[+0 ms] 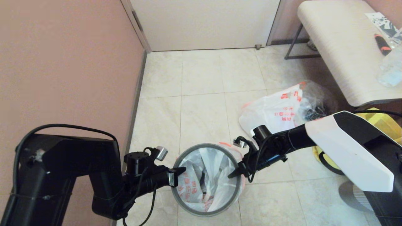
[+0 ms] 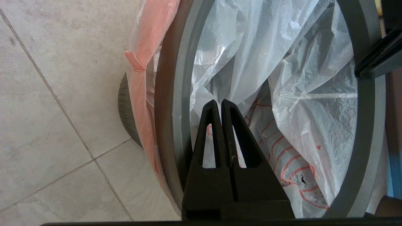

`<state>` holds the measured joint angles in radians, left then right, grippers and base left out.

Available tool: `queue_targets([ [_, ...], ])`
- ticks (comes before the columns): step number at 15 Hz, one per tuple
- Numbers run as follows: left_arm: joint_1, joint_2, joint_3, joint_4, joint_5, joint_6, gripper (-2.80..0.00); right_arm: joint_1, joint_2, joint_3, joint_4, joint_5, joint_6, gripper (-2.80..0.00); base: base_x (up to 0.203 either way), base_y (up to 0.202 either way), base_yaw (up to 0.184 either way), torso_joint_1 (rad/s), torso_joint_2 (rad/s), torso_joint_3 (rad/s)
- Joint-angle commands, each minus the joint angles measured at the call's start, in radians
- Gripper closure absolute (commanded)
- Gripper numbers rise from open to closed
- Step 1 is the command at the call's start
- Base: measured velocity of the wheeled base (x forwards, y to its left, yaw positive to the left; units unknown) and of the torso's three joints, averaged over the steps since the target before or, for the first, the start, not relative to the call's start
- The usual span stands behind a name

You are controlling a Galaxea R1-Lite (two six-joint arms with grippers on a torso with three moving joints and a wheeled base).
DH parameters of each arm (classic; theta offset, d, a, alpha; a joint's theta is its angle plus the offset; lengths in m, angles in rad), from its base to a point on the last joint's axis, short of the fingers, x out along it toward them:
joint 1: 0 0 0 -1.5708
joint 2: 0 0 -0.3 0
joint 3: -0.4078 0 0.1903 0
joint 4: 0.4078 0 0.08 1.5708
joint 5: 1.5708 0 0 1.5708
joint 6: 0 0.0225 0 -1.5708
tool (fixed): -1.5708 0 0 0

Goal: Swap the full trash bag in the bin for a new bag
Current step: Place the trash can ring on the trash can

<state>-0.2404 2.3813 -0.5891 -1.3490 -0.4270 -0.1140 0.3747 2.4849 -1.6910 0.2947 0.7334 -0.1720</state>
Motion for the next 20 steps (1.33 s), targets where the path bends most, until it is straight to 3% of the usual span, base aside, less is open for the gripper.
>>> queue_targets([
  [1, -0.005, 0.004, -0.001, -0.009, 0.002, -0.001, 0.00, 0.000, -0.008, 0.002, 0.003, -0.002, -0.001, 0.00, 0.000, 0.000, 0.000, 0.000, 0.00, 0.000],
  [3, -0.014, 0.007, -0.001, -0.009, 0.003, -0.001, 0.00, 0.000, 0.006, -0.005, 0.001, -0.016, -0.001, 0.00, 0.000, 0.000, 0.000, 0.000, 0.00, 0.000],
  [6, -0.014, 0.014, -0.017, -0.007, 0.019, -0.001, 0.00, 0.009, 0.059, -0.045, -0.003, -0.106, 0.001, 0.00, 0.000, 0.000, 0.000, 0.000, 0.00, 0.000],
  [10, -0.014, 0.021, -0.028, -0.007, 0.025, -0.001, 0.00, 0.021, 0.045, -0.040, -0.047, -0.141, 0.054, 0.00, 0.000, 0.000, 0.000, 0.000, 0.00, 0.000],
  [13, -0.031, -0.071, -0.010, -0.014, 0.032, -0.008, 0.00, 0.037, -0.095, 0.060, -0.049, -0.144, 0.063, 0.00, 0.000, 0.000, 0.000, 0.000, 0.00, 0.000],
  [16, -0.074, -0.293, 0.051, -0.012, 0.072, -0.014, 0.00, 0.069, -0.339, 0.179, -0.033, -0.172, 0.067, 0.00, 0.000, 0.000, 0.000, 0.000, 0.00, 0.000],
  [18, -0.132, -0.443, 0.104, 0.011, 0.148, -0.011, 0.00, 0.085, -0.497, 0.227, -0.009, -0.231, 0.067, 0.00, 0.000, 0.000, 0.000, 0.000, 0.00, 0.000],
  [20, -0.214, -0.596, 0.153, 0.057, 0.324, -0.004, 0.00, 0.091, -0.642, 0.273, 0.027, -0.394, 0.079, 0.00, 0.000, 0.000, 0.000, 0.000, 0.00, 0.000],
])
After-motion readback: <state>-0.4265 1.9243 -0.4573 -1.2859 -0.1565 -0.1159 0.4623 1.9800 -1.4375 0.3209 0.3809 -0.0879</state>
